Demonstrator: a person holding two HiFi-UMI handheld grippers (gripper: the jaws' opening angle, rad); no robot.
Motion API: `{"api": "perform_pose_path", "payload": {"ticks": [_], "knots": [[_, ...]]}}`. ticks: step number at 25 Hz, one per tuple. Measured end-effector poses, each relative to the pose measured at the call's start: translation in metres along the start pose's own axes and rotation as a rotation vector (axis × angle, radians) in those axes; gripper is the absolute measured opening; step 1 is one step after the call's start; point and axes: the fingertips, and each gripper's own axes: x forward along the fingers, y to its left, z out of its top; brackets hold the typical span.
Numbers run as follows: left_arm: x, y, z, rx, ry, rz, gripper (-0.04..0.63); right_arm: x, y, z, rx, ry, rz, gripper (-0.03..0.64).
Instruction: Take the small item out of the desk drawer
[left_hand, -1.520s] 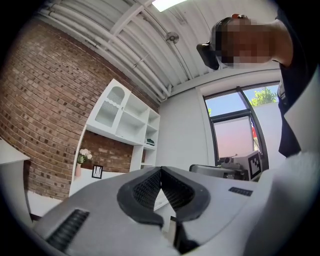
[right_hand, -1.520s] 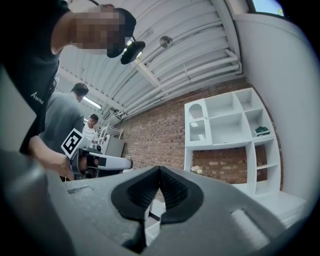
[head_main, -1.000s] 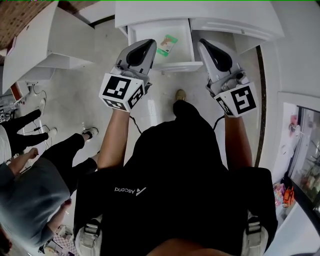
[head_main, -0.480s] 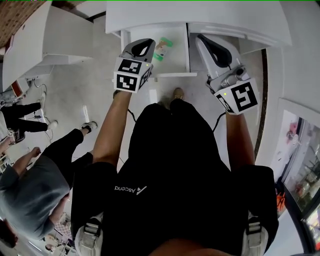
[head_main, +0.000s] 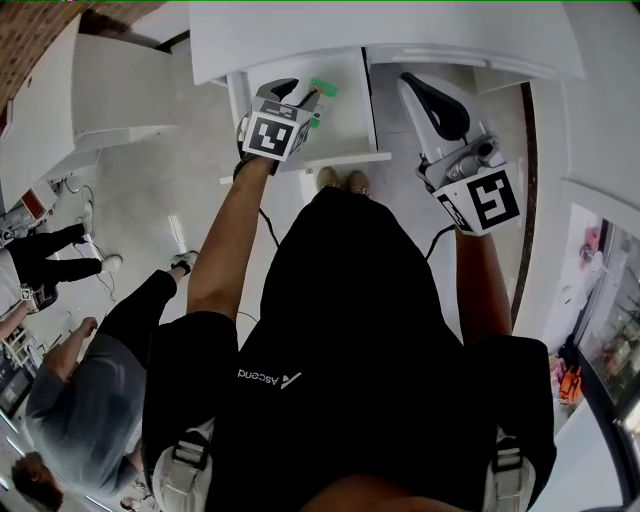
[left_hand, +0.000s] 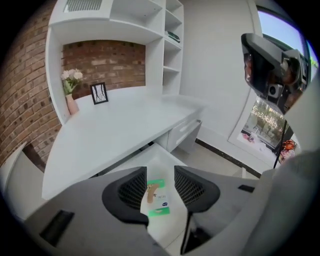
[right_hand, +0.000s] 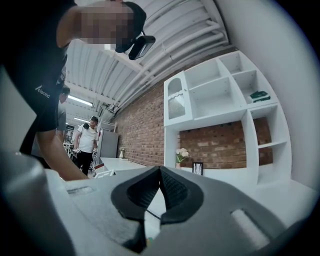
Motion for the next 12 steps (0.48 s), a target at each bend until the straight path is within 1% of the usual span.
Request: {"api": "perform_pose_path", "payload": {"ticks": [2,6,9,12], "knots": [[0.016,0.003,-0.007,-0.003,0.038,-0.015,0.19,0.005,-0.006,-0.005,0.0,0.012,-0.015,0.003],[0.048,0.009,-0.015,-0.02,0.083,-0.033,0.256,0.011,-0.018,-0.015,0.005,0.025,-0.041,0.002],[0.074,0.011,-0.029,-0.036,0.138,-0.046,0.31,0.014,-0.024,-0.022,0.009,0.038,-0.057,0.002],[0.096,0.018,-0.046,-0.038,0.208,-0.025,0.351,0.018,-0.03,-0.026,0.009,0.046,-0.071,0.003]]}}
